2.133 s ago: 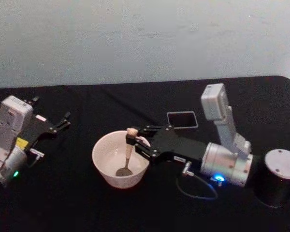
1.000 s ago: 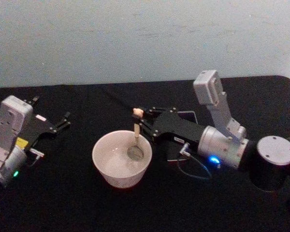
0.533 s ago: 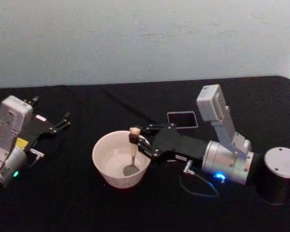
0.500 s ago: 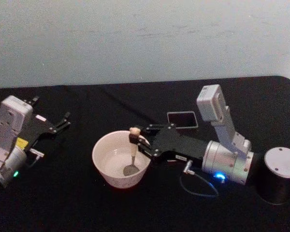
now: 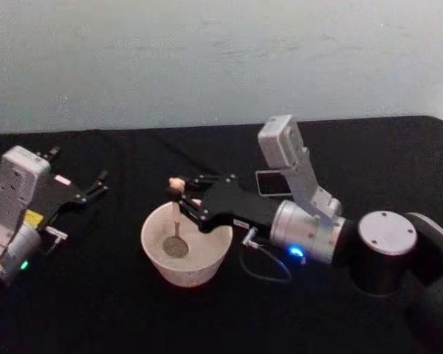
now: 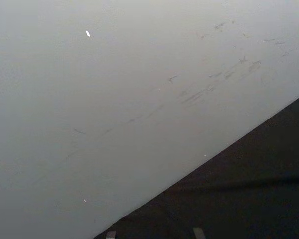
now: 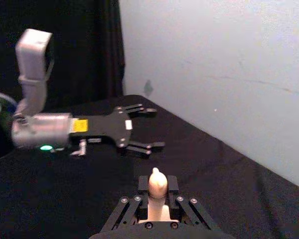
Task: Pick up the stirring spoon with one hand, stir inside the cup, then place it back in its original position.
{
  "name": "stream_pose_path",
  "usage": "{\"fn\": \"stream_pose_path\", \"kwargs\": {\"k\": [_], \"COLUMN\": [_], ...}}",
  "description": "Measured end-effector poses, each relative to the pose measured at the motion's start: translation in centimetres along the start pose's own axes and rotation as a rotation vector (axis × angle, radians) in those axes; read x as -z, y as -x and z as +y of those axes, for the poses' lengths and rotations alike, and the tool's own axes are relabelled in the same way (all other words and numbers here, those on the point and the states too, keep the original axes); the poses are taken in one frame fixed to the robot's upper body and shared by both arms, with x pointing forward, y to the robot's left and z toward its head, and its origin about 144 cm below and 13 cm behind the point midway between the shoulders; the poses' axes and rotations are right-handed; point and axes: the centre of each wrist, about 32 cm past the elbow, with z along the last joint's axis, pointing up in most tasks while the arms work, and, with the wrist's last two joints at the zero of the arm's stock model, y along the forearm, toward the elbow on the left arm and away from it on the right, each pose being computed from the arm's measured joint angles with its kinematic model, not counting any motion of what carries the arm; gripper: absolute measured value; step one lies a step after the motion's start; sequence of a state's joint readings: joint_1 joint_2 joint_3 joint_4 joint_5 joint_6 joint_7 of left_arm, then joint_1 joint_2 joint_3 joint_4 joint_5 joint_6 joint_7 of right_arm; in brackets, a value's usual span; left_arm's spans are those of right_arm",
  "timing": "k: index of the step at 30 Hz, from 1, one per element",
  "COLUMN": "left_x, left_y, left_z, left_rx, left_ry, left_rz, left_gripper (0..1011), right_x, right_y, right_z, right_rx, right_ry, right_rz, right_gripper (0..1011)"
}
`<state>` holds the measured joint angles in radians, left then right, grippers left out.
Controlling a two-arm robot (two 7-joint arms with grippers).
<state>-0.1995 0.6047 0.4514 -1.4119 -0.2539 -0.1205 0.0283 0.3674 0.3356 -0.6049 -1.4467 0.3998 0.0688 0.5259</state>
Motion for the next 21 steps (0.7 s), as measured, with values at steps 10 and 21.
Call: {"fn": "stream_pose_path", "kwargs": {"k": [10,21], "left_x": [0.0,0.0], "left_y": [0.0,0.0], "left_z": [0.0,0.0], "left_rx": [0.000,0.000], "left_ry": [0.000,0.000], "left_rz": [0.000,0.000], "left_gripper": [1001,1001], "right_x": [-0.4,-0.6], "right_y": [-1.8,-2.8], "right_z": [1.1,-1.6], "right_rx": [0.090,0.100], "right_ry": [-0.005,0.007], "right_rz": [0.010,0.005], "right_gripper": [221,221]}}
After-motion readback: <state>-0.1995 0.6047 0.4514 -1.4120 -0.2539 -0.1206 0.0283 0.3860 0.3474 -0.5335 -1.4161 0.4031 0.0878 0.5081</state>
